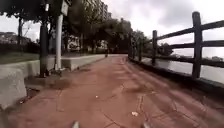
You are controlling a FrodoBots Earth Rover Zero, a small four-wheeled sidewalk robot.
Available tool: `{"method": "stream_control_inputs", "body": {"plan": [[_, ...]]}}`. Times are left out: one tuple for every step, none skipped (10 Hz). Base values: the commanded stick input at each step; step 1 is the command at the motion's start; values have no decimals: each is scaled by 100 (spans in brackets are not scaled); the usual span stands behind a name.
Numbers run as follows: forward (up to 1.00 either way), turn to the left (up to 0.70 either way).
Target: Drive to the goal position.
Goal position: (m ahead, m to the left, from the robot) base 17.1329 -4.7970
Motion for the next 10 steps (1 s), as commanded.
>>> {"method": "stream_control_inputs", "body": {"plan": [[70,0],[70,0],[70,0],[70,0],[70,0],[70,0],[70,0],[70,0],[70,0],[70,0]]}}
